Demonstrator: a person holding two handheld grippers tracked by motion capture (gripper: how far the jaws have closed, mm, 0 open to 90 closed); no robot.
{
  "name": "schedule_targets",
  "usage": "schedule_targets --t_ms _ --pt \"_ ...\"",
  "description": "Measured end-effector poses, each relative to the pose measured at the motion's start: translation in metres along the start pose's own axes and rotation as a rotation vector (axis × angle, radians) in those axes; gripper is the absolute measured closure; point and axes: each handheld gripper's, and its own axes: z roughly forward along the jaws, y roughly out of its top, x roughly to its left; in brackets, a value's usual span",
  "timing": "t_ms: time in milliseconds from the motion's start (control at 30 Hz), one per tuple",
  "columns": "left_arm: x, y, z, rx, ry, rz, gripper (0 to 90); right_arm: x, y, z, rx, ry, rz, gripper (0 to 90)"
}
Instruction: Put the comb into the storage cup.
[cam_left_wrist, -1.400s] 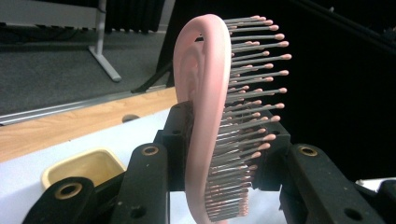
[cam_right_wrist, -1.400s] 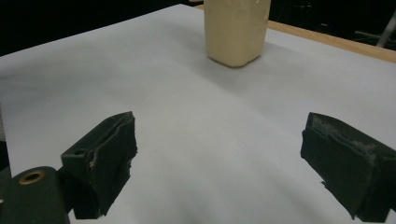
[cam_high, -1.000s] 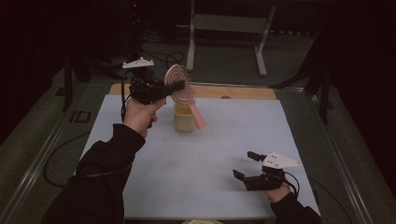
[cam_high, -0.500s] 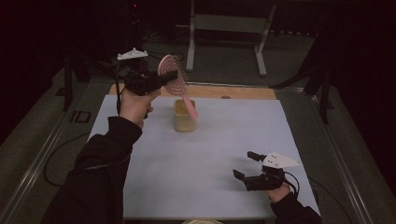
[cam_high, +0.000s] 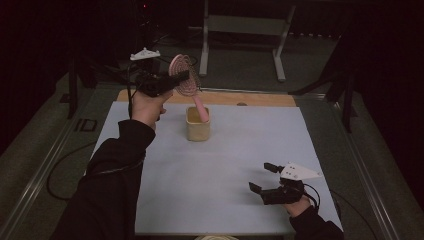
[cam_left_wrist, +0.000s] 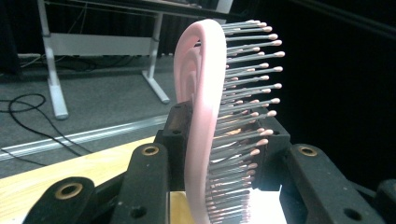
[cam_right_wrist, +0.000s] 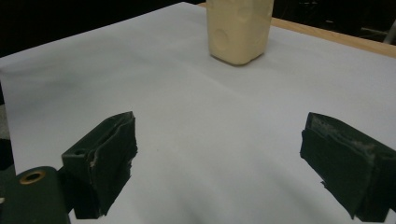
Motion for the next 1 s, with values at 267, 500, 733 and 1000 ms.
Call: schedule_targets --t_ms 267,500,733,1000 --pt "0.009 -0.004 0.012 -0.003 0.042 0.004 65.3 0.001 0.0 0.0 0.006 0.003 -0.006 10.3" --pt "0.018 -0.012 0.022 -0.01 0.057 -0.022 65.3 0.0 0.001 -0.001 0.004 0.006 -0.01 10.3" --pt "0.022 -0.02 0.031 0.001 0.056 -0.04 65.3 -0.001 0.001 0.0 0.005 0.012 -0.014 10.2" --pt "0.023 -0.03 0.042 0.015 0.056 -0.042 65.3 -0.001 0.0 0.0 0.003 0.016 -0.016 10.3"
